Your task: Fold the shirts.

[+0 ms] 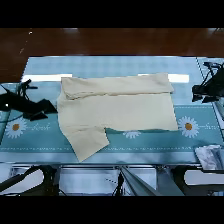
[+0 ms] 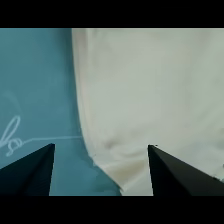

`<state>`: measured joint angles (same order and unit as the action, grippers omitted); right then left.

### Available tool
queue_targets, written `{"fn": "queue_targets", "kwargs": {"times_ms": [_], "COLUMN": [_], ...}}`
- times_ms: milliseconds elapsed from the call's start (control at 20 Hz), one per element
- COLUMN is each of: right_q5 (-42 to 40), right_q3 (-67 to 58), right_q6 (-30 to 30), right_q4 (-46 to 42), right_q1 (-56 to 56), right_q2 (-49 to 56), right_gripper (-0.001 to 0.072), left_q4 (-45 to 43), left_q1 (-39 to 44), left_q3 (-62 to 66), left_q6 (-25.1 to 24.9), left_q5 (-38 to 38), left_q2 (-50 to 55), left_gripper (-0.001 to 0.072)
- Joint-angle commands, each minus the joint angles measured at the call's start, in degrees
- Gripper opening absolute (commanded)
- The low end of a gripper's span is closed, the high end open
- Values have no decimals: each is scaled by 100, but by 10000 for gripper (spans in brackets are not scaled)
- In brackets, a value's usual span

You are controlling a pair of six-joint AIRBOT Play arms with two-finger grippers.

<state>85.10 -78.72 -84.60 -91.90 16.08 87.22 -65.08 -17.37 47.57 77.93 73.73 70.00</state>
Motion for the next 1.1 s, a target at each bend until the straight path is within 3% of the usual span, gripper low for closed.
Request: {"fn": "queue_targets", "kwargs": {"times_ms": [0,200,550,700,750,800,950,1000,1050], "right_q5": [-527,-850,-859,-791,-758,-708,-507,-463,-457], "right_q3": [769,789,791,789,789,789,929,1093,1320], "right_q6": [435,538,509,411,411,411,433,457,522], "right_q4": [901,1394,1401,1403,1401,1370,1010,1165,1668], "right_q1": [203,203,203,203,203,212,461,643,859], "right_q2": [-439,-553,-555,-555,-555,-555,-555,-555,-555], "right_gripper": [499,497,496,496,496,496,509,593,600], "left_q4": [-24,664,1290,1631,1620,1602,1602,1602,1602], "left_q1": [-52,-46,472,901,1019,1075,1054,1056,1056], "left_q3": [-1165,-1716,-2114,-2133,-2133,-2133,-2131,-2131,-2131], "left_q6": [-295,-815,-802,-804,-813,-833,-833,-833,-835], "left_q5": [109,127,-776,-1062,-1071,-1069,-962,-920,-890], "left_q2": [-516,-527,-525,-525,-525,-525,-527,-527,-527], "left_gripper": [658,657,636,287,89,24,24,24,24]}}
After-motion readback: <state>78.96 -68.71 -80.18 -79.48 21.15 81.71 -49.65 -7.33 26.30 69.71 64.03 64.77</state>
